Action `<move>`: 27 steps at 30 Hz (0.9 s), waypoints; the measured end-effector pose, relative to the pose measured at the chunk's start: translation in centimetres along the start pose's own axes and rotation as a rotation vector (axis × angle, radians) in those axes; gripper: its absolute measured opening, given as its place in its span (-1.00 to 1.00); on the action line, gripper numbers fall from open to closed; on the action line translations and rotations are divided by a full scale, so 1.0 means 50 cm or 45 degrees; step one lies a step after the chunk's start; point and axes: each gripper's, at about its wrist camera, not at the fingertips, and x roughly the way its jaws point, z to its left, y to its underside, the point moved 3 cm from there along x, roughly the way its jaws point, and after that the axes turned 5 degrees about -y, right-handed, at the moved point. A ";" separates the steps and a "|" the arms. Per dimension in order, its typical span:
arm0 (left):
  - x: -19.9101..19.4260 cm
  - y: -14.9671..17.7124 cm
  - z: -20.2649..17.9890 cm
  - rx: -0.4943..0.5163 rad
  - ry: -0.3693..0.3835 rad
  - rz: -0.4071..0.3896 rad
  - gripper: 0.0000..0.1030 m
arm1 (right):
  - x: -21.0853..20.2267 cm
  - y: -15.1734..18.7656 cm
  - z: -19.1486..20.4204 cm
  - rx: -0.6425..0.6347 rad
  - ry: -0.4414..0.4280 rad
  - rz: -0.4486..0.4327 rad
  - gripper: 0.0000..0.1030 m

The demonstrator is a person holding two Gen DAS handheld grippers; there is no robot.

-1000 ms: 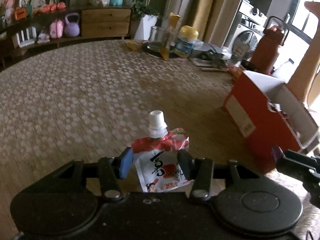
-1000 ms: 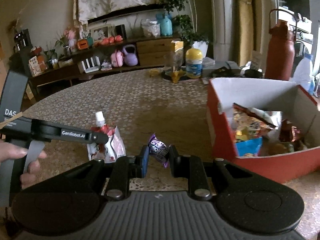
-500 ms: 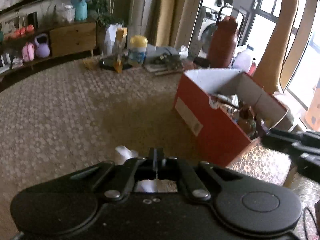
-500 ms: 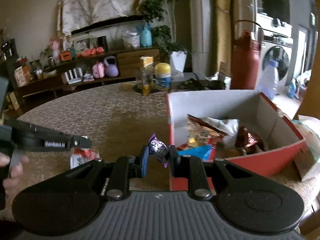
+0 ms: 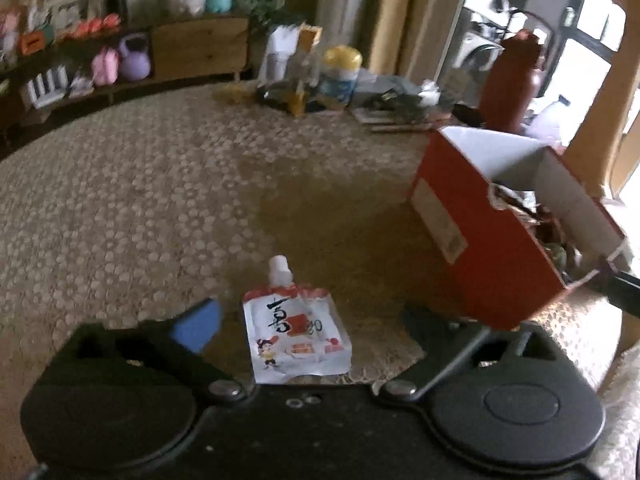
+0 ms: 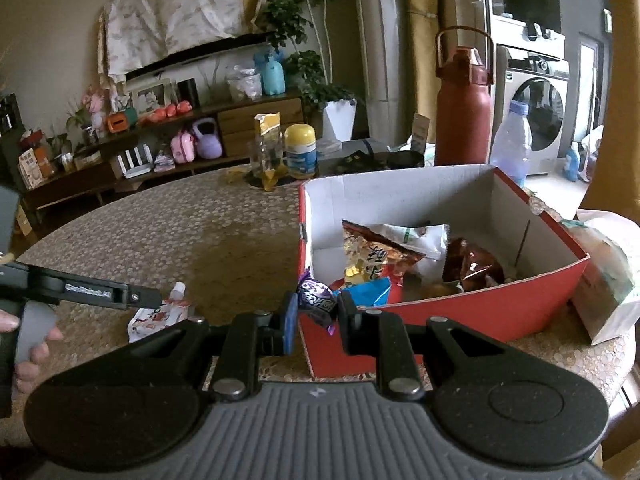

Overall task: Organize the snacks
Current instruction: 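Carry the jelly pouch and purple candy over the red box and lower them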

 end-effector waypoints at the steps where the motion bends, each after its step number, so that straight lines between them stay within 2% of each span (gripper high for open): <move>1: 0.010 -0.001 -0.004 0.006 -0.013 0.016 0.99 | -0.001 -0.001 -0.004 0.003 0.006 0.000 -0.60; 4: 0.057 -0.001 -0.016 0.062 -0.157 0.077 0.99 | -0.005 -0.003 -0.015 0.014 0.017 -0.001 -0.60; 6: 0.089 0.000 -0.011 0.043 -0.190 0.124 0.99 | -0.007 -0.001 -0.019 0.019 0.021 0.002 -0.60; 8: 0.110 0.004 -0.006 0.014 -0.193 0.171 0.99 | -0.007 -0.001 -0.023 0.021 0.027 0.006 -0.60; 11: 0.133 0.010 -0.009 0.004 -0.196 0.201 0.88 | -0.007 0.001 -0.029 0.026 0.031 0.011 -0.60; 14: 0.146 0.020 -0.013 0.000 -0.187 0.223 0.69 | -0.006 0.004 -0.034 0.029 0.034 0.018 -0.60; 16: 0.155 0.023 -0.014 -0.006 -0.186 0.239 0.45 | -0.005 0.008 -0.035 0.031 0.035 0.023 -0.60; 27: 0.138 0.026 -0.019 -0.039 -0.158 0.181 0.33 | -0.007 0.010 -0.036 0.029 0.041 0.027 -0.60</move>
